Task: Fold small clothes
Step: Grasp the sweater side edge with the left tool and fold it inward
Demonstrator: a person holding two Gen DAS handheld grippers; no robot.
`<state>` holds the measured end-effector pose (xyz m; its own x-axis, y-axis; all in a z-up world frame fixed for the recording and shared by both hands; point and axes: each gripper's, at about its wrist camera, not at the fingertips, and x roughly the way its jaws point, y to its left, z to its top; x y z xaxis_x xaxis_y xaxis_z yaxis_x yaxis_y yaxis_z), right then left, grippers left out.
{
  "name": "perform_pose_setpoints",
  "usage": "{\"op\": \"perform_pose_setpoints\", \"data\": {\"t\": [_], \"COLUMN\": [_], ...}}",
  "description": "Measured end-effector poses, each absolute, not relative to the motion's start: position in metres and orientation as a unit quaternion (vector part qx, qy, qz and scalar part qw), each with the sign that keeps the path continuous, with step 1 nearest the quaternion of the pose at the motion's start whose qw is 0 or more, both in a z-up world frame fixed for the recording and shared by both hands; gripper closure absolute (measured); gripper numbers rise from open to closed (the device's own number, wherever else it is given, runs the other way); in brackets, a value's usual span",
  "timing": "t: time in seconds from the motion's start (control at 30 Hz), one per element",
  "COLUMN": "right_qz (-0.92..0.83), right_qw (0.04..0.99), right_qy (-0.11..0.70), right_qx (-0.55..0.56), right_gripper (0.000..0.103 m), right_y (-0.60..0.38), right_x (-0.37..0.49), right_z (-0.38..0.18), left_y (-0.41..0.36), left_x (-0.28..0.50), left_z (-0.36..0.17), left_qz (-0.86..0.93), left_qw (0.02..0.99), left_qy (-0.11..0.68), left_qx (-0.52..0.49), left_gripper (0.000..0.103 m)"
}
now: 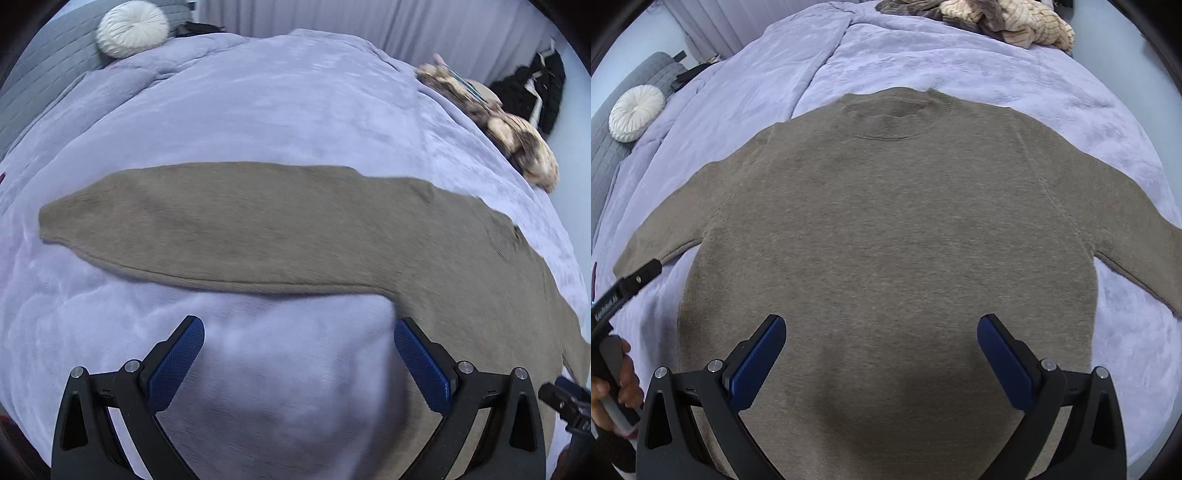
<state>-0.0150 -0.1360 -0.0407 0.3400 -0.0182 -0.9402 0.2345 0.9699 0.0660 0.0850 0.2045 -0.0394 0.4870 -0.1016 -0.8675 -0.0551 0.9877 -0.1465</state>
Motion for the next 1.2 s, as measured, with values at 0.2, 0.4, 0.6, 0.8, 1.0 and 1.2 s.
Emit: {"op": "perform_pose_setpoints", "data": {"t": [0.2, 0.4, 0.6, 0.8, 1.0, 1.2], "right_qz": [-0.05, -0.036, -0.035, -0.035, -0.032, -0.054], "right_qw": [0.806, 0.801, 0.799, 0.802, 0.812, 0.819], "right_qy": [0.586, 0.595, 0.597, 0.59, 0.571, 0.55], "right_qx": [0.072, 0.053, 0.06, 0.081, 0.119, 0.157], "right_gripper": [0.0, 0.0, 0.0, 0.0, 0.0, 0.0], "right_y": [-0.096, -0.073, -0.076, -0.091, -0.114, -0.157], "right_x": [-0.003, -0.001, -0.006, -0.01, -0.017, -0.033], "right_z": [-0.052, -0.057, -0.054, -0.052, -0.045, -0.038], "left_y": [0.301, 0.326, 0.339, 0.299, 0.194, 0.049], "left_x": [0.097, 0.117, 0.13, 0.119, 0.121, 0.112], "left_z": [-0.073, -0.092, -0.095, -0.042, 0.025, 0.039], "left_qz": [0.054, 0.054, 0.057, 0.029, -0.081, -0.201], "left_qw": [0.846, 0.842, 0.847, 0.912, 0.947, 0.93], "left_qy": [0.5, 0.483, 0.456, 0.367, 0.299, 0.307], "left_qx": [-0.177, -0.234, -0.267, -0.183, -0.081, 0.007], "left_gripper": [0.0, 0.004, 0.092, 0.092, 0.092, 0.092]}}
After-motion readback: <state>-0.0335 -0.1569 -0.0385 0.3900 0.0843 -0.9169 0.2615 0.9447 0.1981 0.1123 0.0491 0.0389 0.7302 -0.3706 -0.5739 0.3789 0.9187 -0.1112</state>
